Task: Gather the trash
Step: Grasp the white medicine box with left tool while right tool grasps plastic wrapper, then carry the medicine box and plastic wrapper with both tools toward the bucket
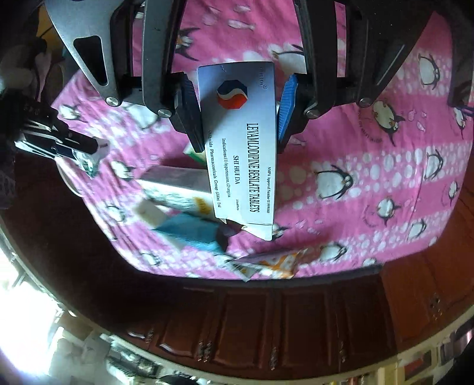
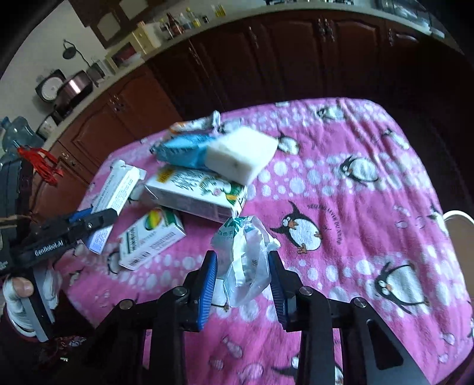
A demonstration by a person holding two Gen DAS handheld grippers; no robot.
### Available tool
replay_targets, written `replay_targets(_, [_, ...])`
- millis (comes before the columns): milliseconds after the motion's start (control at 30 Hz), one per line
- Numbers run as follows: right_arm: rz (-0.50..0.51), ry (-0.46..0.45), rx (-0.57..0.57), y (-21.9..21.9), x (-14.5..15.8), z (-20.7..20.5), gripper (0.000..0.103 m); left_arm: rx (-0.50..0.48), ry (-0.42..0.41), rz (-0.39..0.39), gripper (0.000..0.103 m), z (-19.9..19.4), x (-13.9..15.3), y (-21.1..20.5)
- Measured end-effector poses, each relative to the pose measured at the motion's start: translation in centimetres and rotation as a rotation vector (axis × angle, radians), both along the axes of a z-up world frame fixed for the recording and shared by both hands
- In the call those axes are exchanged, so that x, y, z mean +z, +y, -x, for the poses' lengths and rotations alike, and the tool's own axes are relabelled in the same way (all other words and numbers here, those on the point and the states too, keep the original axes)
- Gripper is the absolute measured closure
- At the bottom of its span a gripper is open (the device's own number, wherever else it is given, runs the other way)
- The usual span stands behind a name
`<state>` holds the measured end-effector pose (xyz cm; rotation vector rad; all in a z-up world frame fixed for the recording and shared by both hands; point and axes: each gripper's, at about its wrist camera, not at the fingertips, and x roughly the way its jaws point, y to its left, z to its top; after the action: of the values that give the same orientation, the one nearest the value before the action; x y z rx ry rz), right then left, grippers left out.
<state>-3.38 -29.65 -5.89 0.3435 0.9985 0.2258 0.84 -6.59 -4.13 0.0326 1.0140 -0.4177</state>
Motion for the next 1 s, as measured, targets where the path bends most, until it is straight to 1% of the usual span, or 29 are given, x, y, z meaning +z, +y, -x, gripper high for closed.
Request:
replay_targets(200, [-0.001,-0.050,-0.041,-1.4,2.1,1.8,0.070,-0.084,-0.038,0.041,0.059,1.5,2.1,-3.4])
replay_targets(400, [0.009,-0.084,-0.112,-4.2,3.6,3.6,0.070,-0.162,-0.056,0.060,0.059,2.3,3.3,-7.7])
replay_targets(767, [0.027,-0.103,-0.264,-10.3,4.8,7.0,0.070,-0.291,-0.075,0.071,0.059,3.4,4.4,-14.8])
replay_targets(1000, [0.036,-0.094,-0.370,-14.5,4.6,9.5,0.070,-0.365,-0.078,0.070,0.059,3.9,4.6,-19.2])
